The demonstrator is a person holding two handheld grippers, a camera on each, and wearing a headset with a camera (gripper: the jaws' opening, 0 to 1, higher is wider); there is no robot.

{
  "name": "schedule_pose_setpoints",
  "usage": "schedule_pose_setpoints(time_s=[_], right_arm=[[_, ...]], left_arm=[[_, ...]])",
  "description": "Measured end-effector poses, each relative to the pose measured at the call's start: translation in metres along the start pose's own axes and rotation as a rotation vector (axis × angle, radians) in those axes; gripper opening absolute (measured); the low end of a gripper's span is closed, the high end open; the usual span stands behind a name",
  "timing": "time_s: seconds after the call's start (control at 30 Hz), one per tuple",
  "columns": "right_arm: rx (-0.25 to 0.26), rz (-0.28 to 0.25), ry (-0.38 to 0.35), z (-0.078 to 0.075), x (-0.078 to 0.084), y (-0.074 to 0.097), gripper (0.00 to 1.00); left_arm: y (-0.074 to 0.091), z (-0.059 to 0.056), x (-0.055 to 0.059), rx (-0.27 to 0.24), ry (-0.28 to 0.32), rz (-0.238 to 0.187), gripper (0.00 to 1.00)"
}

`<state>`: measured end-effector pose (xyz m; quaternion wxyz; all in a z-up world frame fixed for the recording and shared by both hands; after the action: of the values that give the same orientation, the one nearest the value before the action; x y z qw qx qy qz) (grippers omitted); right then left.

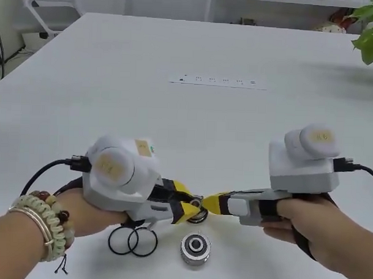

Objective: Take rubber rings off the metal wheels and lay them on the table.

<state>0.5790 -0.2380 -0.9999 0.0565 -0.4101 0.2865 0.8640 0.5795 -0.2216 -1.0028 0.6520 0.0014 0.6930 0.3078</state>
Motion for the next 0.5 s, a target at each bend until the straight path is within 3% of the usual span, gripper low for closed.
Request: schedule_pose_setpoints(time_s=[0.4,0.5], right_arm=[[-0.014,-0.003,-0.003,0.004,0.000,-0.002,0.00],[-0.036,-0.020,-0.006,0.011,-0.002,-0.004,0.00]], left_arm=[[0.000,0.000,0.000,-0.003,0.008,-0.010,0.14],[-0.001,0.000,-0.001,-0.008,0.011,-0.012,0.14]])
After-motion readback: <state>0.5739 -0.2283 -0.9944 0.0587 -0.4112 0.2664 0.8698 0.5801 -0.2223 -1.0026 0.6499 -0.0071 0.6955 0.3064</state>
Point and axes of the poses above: the centre of the closed fingertips' face, and the gripper's own axes: y roughly backward along the fingers, z roughly to its left, x roughly out of its underside, the point moved 1 cm from there along y, roughly backward along the fingers, and after that the axes turned 7 degrees about -z, right-handed, at the moved point
